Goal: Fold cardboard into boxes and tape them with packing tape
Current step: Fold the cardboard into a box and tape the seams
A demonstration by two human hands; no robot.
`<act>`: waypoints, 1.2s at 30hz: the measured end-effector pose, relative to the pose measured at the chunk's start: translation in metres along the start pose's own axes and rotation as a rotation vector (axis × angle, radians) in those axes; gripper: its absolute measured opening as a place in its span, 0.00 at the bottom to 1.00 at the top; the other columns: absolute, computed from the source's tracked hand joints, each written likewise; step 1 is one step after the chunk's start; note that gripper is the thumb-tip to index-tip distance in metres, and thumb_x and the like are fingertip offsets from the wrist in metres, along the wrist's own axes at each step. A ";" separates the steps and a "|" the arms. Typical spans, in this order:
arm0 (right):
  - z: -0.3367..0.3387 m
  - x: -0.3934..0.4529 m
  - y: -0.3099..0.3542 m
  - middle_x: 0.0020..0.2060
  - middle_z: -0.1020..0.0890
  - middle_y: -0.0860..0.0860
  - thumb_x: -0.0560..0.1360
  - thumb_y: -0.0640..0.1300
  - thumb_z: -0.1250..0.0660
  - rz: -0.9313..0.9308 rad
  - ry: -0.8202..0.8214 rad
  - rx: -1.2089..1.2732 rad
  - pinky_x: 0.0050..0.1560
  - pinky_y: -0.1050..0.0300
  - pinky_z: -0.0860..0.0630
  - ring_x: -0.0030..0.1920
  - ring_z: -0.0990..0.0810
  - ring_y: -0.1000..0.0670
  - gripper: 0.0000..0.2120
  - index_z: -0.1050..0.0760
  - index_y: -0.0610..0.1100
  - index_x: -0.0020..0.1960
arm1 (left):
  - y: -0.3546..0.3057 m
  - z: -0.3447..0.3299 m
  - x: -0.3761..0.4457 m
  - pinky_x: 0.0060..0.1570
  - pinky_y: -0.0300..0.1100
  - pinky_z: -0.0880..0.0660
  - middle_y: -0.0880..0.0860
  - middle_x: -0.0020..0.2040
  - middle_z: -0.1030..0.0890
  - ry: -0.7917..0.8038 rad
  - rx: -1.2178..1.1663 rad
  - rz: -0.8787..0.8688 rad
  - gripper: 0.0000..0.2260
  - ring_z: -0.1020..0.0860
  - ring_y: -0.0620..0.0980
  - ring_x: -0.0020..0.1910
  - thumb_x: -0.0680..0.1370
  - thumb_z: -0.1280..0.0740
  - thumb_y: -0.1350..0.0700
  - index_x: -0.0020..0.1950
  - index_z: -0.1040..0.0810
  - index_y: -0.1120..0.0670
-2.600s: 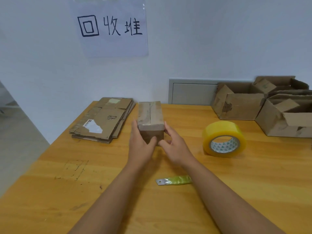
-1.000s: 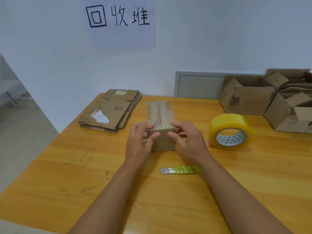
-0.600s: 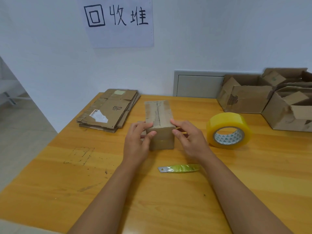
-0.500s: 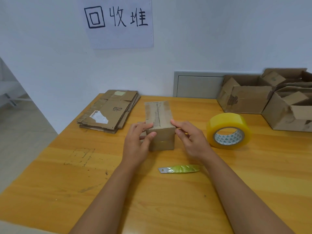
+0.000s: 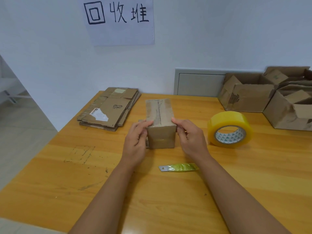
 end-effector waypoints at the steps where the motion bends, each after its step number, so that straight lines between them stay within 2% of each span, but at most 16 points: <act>1: 0.000 0.000 0.000 0.56 0.18 0.51 0.79 0.33 0.37 -0.007 -0.006 0.000 0.57 0.66 0.26 0.57 0.22 0.56 0.17 0.21 0.44 0.65 | 0.001 0.000 0.000 0.63 0.56 0.25 0.51 0.62 0.24 -0.010 0.004 -0.003 0.16 0.26 0.47 0.65 0.82 0.43 0.60 0.64 0.22 0.47; 6: 0.001 -0.002 0.001 0.56 0.17 0.51 0.79 0.33 0.37 -0.019 -0.021 -0.003 0.56 0.62 0.25 0.56 0.22 0.56 0.17 0.21 0.45 0.64 | 0.003 0.002 0.001 0.60 0.57 0.24 0.48 0.60 0.22 -0.071 0.022 0.000 0.16 0.24 0.47 0.63 0.81 0.43 0.60 0.63 0.20 0.50; 10: 0.001 -0.003 0.002 0.56 0.17 0.50 0.79 0.34 0.38 -0.021 -0.038 -0.007 0.56 0.62 0.25 0.56 0.21 0.55 0.17 0.21 0.44 0.64 | -0.001 0.003 0.004 0.57 0.55 0.22 0.48 0.58 0.22 -0.110 0.059 -0.013 0.15 0.24 0.44 0.60 0.81 0.43 0.59 0.59 0.21 0.44; 13: 0.001 -0.003 0.004 0.56 0.17 0.50 0.79 0.35 0.38 -0.018 -0.041 -0.015 0.55 0.63 0.25 0.55 0.22 0.56 0.17 0.21 0.44 0.65 | -0.006 0.004 0.003 0.55 0.48 0.22 0.49 0.57 0.22 -0.114 0.085 -0.015 0.16 0.24 0.43 0.58 0.80 0.42 0.60 0.58 0.22 0.41; 16: 0.000 -0.004 0.004 0.55 0.18 0.53 0.78 0.38 0.40 -0.053 -0.010 0.017 0.53 0.65 0.26 0.54 0.22 0.58 0.18 0.22 0.46 0.66 | -0.011 0.002 -0.002 0.56 0.41 0.24 0.45 0.59 0.22 -0.089 0.076 0.008 0.18 0.24 0.40 0.60 0.82 0.41 0.63 0.64 0.24 0.44; 19: -0.003 -0.005 0.001 0.55 0.20 0.55 0.78 0.43 0.41 -0.112 0.038 0.068 0.53 0.70 0.28 0.55 0.23 0.58 0.20 0.24 0.47 0.69 | -0.009 0.002 -0.008 0.55 0.32 0.25 0.41 0.62 0.23 -0.128 -0.068 0.144 0.21 0.23 0.34 0.58 0.83 0.42 0.67 0.68 0.31 0.44; 21: -0.004 -0.006 0.002 0.56 0.22 0.55 0.80 0.43 0.38 -0.097 0.045 0.062 0.50 0.74 0.29 0.55 0.23 0.56 0.18 0.25 0.47 0.69 | -0.007 0.001 -0.013 0.57 0.37 0.24 0.44 0.64 0.23 -0.156 -0.113 0.173 0.18 0.23 0.35 0.58 0.82 0.41 0.66 0.65 0.33 0.45; 24: -0.004 -0.007 0.006 0.56 0.20 0.53 0.81 0.44 0.37 -0.039 0.023 0.011 0.50 0.75 0.29 0.54 0.21 0.54 0.17 0.25 0.45 0.69 | -0.013 -0.001 -0.019 0.58 0.47 0.22 0.45 0.65 0.26 -0.211 0.006 0.091 0.11 0.24 0.44 0.64 0.81 0.39 0.58 0.61 0.29 0.47; 25: -0.004 -0.008 0.006 0.56 0.20 0.51 0.81 0.45 0.38 -0.027 0.015 -0.002 0.50 0.73 0.28 0.54 0.21 0.53 0.17 0.25 0.45 0.69 | -0.015 0.000 -0.021 0.57 0.46 0.22 0.47 0.64 0.28 -0.244 0.057 0.067 0.09 0.26 0.46 0.64 0.81 0.38 0.58 0.61 0.28 0.49; 27: -0.003 -0.008 0.005 0.56 0.19 0.50 0.80 0.47 0.39 -0.017 -0.004 -0.027 0.52 0.66 0.25 0.54 0.21 0.53 0.18 0.25 0.45 0.69 | -0.020 0.001 -0.023 0.53 0.38 0.22 0.49 0.61 0.31 -0.298 0.125 0.036 0.08 0.28 0.42 0.62 0.82 0.36 0.60 0.59 0.25 0.51; 30: -0.003 -0.008 0.007 0.55 0.18 0.50 0.81 0.47 0.39 -0.004 -0.023 -0.050 0.52 0.59 0.23 0.53 0.21 0.53 0.18 0.24 0.45 0.68 | -0.020 0.002 -0.025 0.47 0.29 0.25 0.49 0.57 0.28 -0.317 0.156 0.031 0.10 0.27 0.35 0.56 0.81 0.35 0.61 0.60 0.23 0.51; 33: -0.003 -0.008 0.009 0.55 0.18 0.50 0.80 0.46 0.39 0.000 -0.050 -0.055 0.52 0.60 0.25 0.53 0.21 0.53 0.17 0.23 0.44 0.67 | -0.013 0.003 -0.026 0.45 0.31 0.24 0.51 0.54 0.25 -0.343 0.103 0.050 0.11 0.24 0.39 0.54 0.80 0.34 0.63 0.62 0.20 0.56; 36: -0.003 -0.008 0.010 0.54 0.18 0.50 0.80 0.45 0.39 0.000 -0.063 -0.051 0.51 0.62 0.25 0.53 0.21 0.54 0.17 0.23 0.43 0.66 | -0.012 0.001 -0.027 0.45 0.35 0.22 0.51 0.54 0.24 -0.334 0.050 0.071 0.12 0.23 0.44 0.54 0.80 0.34 0.63 0.64 0.21 0.55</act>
Point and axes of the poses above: each hand's wrist, its own x-axis towards the middle knuckle, its own z-axis out of the back of the hand, y = z × x, the point moved 9 cm from there along x, towards the middle knuckle
